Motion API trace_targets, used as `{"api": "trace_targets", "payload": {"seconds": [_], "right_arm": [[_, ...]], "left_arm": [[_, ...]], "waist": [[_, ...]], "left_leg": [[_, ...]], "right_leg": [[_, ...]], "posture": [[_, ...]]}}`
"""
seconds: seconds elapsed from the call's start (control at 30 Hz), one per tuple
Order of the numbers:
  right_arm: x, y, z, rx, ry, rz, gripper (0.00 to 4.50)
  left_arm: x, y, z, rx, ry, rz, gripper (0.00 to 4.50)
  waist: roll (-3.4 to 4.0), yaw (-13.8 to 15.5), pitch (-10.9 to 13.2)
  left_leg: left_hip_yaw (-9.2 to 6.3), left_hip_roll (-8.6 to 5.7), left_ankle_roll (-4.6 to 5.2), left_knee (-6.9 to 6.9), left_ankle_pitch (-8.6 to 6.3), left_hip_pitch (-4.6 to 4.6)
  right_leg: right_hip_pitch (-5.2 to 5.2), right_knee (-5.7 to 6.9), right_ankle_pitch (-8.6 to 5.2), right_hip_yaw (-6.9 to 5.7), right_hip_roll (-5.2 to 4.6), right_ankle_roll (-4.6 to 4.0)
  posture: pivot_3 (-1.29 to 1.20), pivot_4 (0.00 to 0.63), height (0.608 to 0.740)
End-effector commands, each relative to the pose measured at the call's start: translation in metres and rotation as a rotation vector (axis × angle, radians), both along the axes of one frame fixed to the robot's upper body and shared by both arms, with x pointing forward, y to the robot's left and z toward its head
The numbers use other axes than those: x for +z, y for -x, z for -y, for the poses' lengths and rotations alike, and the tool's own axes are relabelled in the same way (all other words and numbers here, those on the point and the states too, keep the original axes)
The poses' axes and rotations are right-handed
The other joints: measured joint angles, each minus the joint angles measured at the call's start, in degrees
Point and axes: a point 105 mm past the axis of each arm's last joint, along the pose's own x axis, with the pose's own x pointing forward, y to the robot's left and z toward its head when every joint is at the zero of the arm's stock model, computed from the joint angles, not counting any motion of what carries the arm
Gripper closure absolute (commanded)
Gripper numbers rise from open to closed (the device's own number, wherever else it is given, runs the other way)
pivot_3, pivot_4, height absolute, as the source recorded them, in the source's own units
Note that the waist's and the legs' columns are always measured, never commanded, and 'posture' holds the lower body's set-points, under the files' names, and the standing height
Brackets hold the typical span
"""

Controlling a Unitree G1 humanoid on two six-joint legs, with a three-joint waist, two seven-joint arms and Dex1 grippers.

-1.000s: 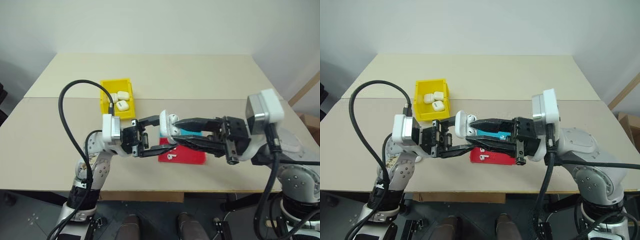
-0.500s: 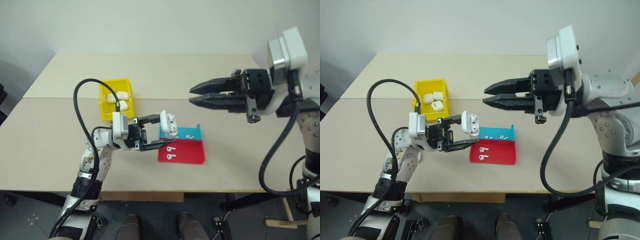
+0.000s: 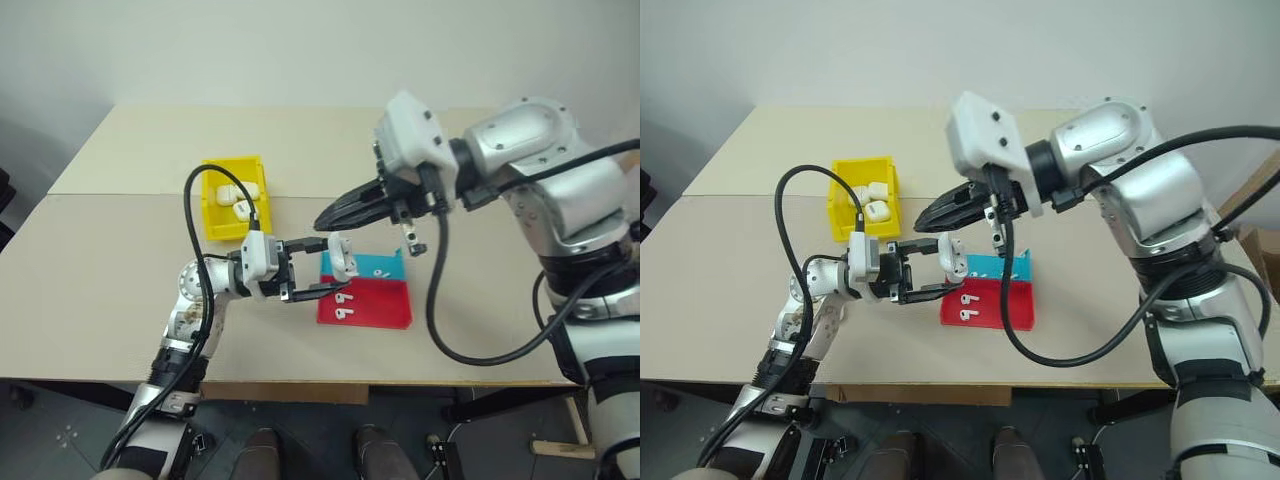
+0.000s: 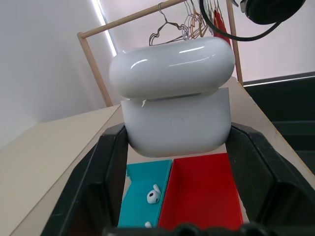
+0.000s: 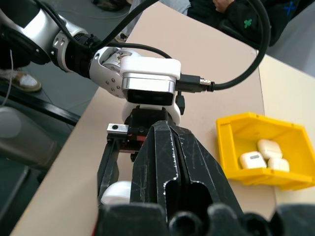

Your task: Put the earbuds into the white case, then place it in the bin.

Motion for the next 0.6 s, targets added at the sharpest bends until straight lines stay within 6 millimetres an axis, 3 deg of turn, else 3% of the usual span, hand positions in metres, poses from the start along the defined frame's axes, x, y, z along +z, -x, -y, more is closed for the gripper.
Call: {"api": "trace_targets", "payload": {"seconds": [0.03, 0.27, 0.6], "right_arm": [[0.005, 0.002, -0.005, 0.019, 0.048, 0.106, 4.44], [-0.01, -0.002, -0.006, 0.011, 0.127, 0.153, 4.44], [-0.018, -0.013, 0.007, -0.033, 0.17, 0.171, 4.44]], "left_arm": [[0.008, -0.001, 0.002, 0.005, -0.013, 0.053, 1.78], [0.012, 0.001, 0.002, 0.003, 0.002, 0.065, 1.78], [0.018, 0.006, 0.0, -0.017, 0.076, 0.062, 1.78]], "waist": [[0.0, 0.02, 0.0], [0.0, -0.01, 0.0], [0.0, -0.02, 0.0]], "left_leg": [[0.0, 0.0, 0.0, 0.01, 0.0, 0.0], [0.0, 0.0, 0.0, 0.01, 0.0, 0.02], [-0.01, 0.0, 0.0, 0.02, 0.0, 0.03]], "right_leg": [[0.0, 0.01, 0.0, 0.0, -0.01, 0.0], [0.0, 0.04, 0.0, 0.0, 0.0, 0.0], [0.0, 0.05, 0.0, 0.0, 0.0, -0.01]], "posture": [[0.0, 0.15, 0.74], [0.0, 0.15, 0.74], [0.0, 0.15, 0.74]]}}
